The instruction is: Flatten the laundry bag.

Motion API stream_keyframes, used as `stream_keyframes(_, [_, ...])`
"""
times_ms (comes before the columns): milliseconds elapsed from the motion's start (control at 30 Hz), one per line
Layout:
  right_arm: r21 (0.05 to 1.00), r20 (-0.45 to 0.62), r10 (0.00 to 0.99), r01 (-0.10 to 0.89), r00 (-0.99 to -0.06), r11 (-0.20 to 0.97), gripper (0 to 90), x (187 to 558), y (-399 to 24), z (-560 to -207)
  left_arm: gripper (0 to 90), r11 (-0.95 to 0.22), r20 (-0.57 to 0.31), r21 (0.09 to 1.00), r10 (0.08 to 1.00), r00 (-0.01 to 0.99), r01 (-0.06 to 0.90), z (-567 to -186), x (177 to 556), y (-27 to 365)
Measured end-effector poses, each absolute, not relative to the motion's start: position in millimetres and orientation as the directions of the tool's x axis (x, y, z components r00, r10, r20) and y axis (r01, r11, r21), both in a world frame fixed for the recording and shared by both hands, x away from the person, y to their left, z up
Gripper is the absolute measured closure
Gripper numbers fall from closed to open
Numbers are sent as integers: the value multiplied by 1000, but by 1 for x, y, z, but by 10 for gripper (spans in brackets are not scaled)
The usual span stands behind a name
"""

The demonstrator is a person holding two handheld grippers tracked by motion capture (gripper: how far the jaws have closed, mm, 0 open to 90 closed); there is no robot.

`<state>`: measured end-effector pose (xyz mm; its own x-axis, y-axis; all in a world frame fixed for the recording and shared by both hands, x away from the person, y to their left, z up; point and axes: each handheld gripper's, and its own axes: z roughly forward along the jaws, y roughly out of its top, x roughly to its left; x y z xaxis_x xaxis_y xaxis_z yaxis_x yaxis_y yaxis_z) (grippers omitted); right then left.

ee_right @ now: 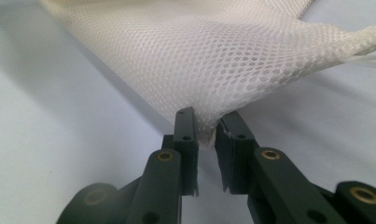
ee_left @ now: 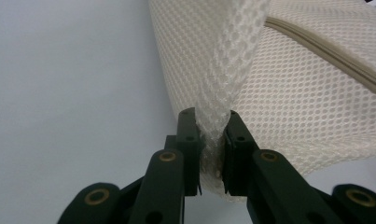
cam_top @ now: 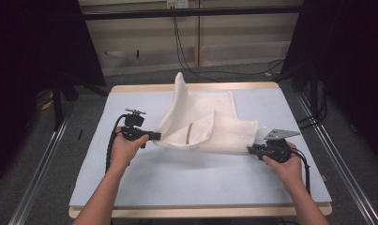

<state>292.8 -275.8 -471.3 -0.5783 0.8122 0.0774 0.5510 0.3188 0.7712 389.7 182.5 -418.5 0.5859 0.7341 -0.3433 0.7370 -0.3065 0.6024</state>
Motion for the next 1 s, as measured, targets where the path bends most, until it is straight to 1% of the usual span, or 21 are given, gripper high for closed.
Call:
stream_keyframes(167, [776,73,811,543,-581,320,783,293,-275,-471,795,-292,-342,585,757,557,757,-424,397,191])
stream_keyframes(367, [777,74,812,545,-579,317,783,294,-275,-471,790,-272,-364,565,766,531,779,-430,404,201])
stream_keyframes(467, [771,79,814,553,-575,316,783,295,-275,-471,782,-293,-353,553,766,538,780,-433,406,205])
stream_keyframes(700, [772,72,813,548,-577,321,783,296,-274,-470,715,-264,-345,559,788,511,786,-433,409,213])
stream_keyframes(867, [773,72,813,548,-578,321,782,297,-274,-469,624,-255,-313,583,806,502,772,-430,408,218])
stream_keyframes(1000, [773,70,814,548,-576,321,782,297,-274,-468,594,-248,-297,594,817,495,765,-429,408,222])
